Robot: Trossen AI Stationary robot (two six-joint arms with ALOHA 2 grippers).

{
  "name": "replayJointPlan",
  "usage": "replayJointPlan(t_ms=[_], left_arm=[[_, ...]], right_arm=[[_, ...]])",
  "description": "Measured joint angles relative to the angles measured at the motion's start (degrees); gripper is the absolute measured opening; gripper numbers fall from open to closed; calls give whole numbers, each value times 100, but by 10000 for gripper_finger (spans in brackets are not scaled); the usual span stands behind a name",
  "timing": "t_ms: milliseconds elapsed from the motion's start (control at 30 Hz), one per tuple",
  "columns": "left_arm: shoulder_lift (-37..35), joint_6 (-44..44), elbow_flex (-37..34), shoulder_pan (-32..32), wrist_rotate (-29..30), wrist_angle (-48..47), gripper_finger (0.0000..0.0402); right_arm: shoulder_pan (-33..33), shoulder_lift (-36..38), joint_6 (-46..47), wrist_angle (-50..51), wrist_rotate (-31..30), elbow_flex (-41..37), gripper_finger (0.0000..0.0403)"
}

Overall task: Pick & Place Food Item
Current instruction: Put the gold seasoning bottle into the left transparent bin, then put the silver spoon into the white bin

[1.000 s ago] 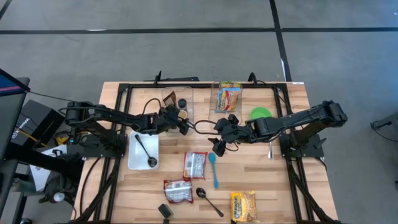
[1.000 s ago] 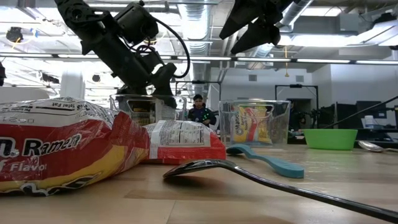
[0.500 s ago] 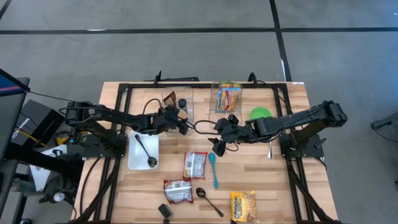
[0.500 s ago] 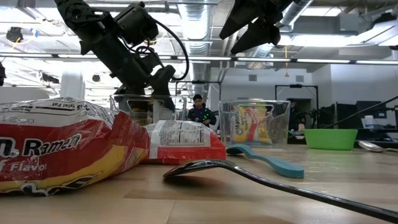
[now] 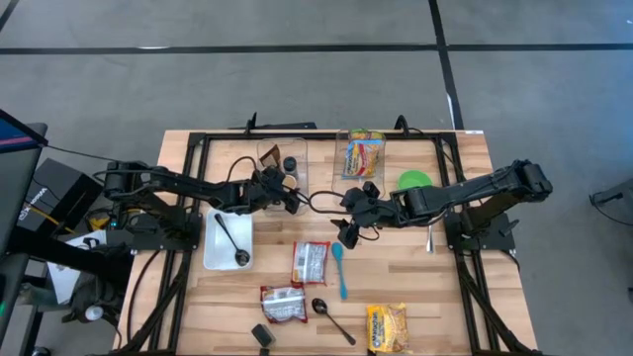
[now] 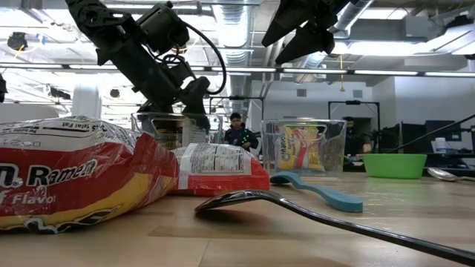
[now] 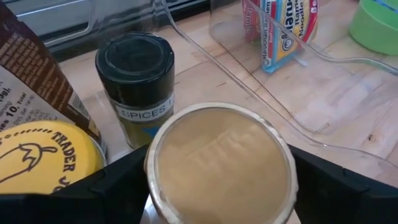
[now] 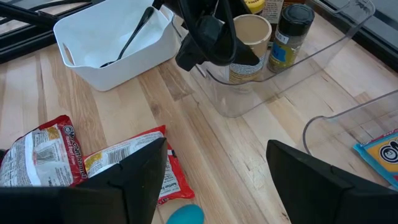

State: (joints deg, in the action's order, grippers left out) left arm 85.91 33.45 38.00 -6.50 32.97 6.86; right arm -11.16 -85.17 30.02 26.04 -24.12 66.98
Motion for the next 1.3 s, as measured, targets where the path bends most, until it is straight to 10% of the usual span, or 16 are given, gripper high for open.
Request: replayJointPlan(t_ms=[833,1300], left_arm=[[-2064,-16,0,15,-332,93,318],[-3533,1,0,62,-3666,116,318]], right_arm=[[1,0,-5,4,0,0,269],[8,0,-4,9,0,0,269]])
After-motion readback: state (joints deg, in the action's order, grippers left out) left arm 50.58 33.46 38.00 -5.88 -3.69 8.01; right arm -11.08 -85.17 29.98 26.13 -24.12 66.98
